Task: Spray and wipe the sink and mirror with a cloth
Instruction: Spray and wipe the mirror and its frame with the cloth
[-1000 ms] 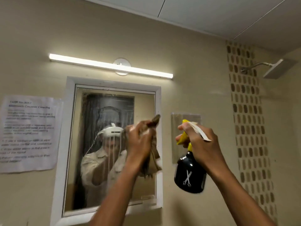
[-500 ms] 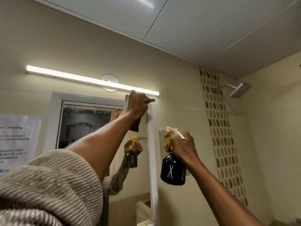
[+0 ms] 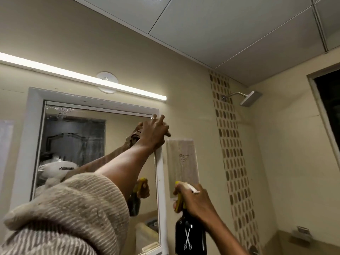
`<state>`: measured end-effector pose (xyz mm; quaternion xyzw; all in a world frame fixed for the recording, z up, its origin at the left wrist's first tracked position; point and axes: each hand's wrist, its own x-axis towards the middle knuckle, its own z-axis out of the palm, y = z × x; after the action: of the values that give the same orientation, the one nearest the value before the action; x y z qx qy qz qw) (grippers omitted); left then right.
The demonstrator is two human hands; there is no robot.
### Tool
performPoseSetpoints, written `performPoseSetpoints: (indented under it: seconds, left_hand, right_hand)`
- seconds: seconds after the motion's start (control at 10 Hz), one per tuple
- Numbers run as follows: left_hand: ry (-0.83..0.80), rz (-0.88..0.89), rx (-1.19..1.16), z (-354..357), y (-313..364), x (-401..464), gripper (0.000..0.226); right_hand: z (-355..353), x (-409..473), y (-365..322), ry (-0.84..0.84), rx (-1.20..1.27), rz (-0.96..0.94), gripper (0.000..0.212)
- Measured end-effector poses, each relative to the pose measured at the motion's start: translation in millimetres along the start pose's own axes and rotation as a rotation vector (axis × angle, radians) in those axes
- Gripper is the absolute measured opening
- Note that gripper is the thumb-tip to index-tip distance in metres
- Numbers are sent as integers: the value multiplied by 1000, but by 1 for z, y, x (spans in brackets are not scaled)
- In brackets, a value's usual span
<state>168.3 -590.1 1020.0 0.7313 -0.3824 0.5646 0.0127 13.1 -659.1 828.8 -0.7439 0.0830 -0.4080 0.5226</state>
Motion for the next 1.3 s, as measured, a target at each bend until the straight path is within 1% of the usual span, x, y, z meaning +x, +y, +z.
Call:
performPoseSetpoints:
  seconds: [0.1, 0.2, 0.3, 0.4, 0.5, 0.6, 0.7, 0.8, 0.9, 1.0, 1.1, 1.2, 1.3]
  left_hand:
    - [-11, 65, 100, 15, 10, -10, 31]
    - [-53, 142, 144, 26, 21, -34, 41]
    - [-112, 202, 165, 35, 31, -63, 44]
    - [-276, 287, 194, 59, 49, -119, 47]
    - [-304, 321, 167, 81, 65, -157, 43]
    - [-282, 302, 180, 103, 89, -211, 16]
    - [-249, 277, 85, 128, 108, -241, 15]
    - [-268, 250, -68, 147, 126, -263, 18]
    - [-276, 133, -71, 147, 131, -282, 25]
    - [-83, 16, 275, 194, 136, -281, 38]
    - [40, 46, -358, 210, 139, -282, 56]
    - [-258, 438, -694, 212, 147, -240, 101]
    - [-279, 675, -92, 125, 123, -195, 51]
  right_hand:
    - [3, -15, 24, -26, -46, 68, 37]
    - [3, -31, 59, -21, -102, 205, 37]
    - [2, -39, 76, -21, -186, 251, 29]
    - [8, -54, 98, 107, -182, 210, 37]
    - [10, -60, 102, 238, -196, 188, 41]
    - [5, -62, 97, 331, -139, 268, 40]
    - [-3, -59, 94, 324, 5, 368, 38]
    - [-12, -61, 89, 344, 88, 355, 39]
    - [-17, -65, 87, 377, 128, 330, 39]
    - [-24, -69, 79, 378, 133, 332, 38]
    - [-28, -73, 70, 378, 115, 299, 39]
    - [-38, -80, 56, 372, 182, 252, 34]
    - [-46, -84, 44, 454, 266, 184, 30]
